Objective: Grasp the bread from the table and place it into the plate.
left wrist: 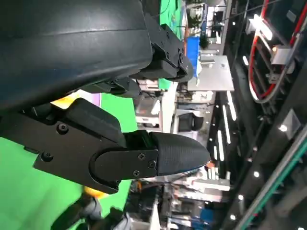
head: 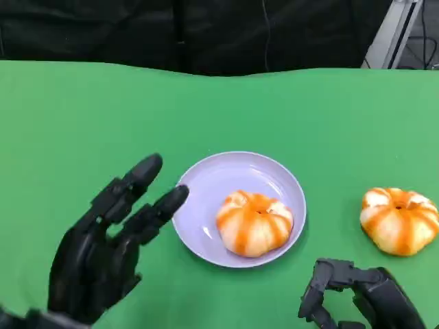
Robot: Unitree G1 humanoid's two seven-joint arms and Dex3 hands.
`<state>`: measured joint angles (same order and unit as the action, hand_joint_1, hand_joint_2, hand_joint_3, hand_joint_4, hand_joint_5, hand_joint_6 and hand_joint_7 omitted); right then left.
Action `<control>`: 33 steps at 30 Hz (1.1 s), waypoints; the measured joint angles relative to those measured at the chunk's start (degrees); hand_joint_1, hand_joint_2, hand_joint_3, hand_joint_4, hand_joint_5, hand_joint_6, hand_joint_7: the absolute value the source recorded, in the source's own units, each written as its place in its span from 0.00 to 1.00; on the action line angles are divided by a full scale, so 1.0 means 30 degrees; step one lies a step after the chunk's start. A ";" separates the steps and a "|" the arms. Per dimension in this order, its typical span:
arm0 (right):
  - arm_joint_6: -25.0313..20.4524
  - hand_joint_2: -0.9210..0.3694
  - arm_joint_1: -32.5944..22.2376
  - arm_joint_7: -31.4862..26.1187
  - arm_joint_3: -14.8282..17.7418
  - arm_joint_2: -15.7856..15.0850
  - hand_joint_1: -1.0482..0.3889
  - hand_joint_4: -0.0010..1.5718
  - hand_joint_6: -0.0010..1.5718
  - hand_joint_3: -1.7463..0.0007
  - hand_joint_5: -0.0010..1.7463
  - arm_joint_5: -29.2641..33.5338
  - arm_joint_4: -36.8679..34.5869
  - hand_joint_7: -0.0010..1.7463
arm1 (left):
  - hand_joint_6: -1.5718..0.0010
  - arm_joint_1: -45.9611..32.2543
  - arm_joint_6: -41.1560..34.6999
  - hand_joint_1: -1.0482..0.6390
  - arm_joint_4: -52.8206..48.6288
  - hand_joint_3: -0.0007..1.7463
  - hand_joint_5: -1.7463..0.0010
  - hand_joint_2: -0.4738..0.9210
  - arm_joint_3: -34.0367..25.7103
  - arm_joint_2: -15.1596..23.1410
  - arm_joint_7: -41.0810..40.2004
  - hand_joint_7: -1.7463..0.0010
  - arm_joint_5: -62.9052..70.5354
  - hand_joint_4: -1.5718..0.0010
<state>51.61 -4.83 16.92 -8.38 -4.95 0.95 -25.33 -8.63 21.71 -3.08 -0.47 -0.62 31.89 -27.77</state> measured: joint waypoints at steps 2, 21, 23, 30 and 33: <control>0.0000 0.23 -0.0005 0.0049 0.0040 -0.0057 0.57 0.51 0.50 0.48 0.91 -0.0036 -0.0011 0.76 | 0.75 -0.0738 0.0231 0.11 -0.0053 0.30 0.98 1.00 0.0033 -0.0194 0.0564 0.99 -0.0277 0.67; -0.0077 0.23 0.0004 0.0375 0.0312 -0.0177 0.58 0.51 0.51 0.48 0.91 -0.0485 -0.0083 0.76 | 0.70 -0.0922 0.5748 0.54 -0.6755 0.13 0.99 1.00 0.0014 -0.1382 0.3830 0.99 0.1011 0.64; -0.0073 0.23 0.0011 0.0373 0.0313 -0.0176 0.58 0.51 0.51 0.48 0.92 -0.0485 -0.0109 0.76 | 0.70 -0.0688 0.5847 0.64 -0.6994 0.16 1.00 1.00 -0.0187 -0.1372 0.3820 0.99 0.1114 0.64; -0.0080 0.23 0.0007 0.0376 0.0317 -0.0181 0.57 0.51 0.51 0.49 0.92 -0.0484 -0.0026 0.76 | 0.63 -0.0267 0.6671 0.72 -0.7222 0.46 1.00 0.86 -0.1078 -0.1313 0.2319 1.00 0.2326 0.60; -0.0082 0.23 0.0008 0.0381 0.0317 -0.0182 0.57 0.51 0.51 0.48 0.91 -0.0486 0.0011 0.76 | 0.55 0.0076 0.7370 0.71 -0.7585 0.41 0.99 0.90 -0.1396 -0.1301 0.1510 0.99 0.2945 0.51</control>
<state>51.37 -4.81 18.07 -7.43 -5.50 -0.50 -25.29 -8.40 43.82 -25.83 -4.66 -4.52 36.42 -18.93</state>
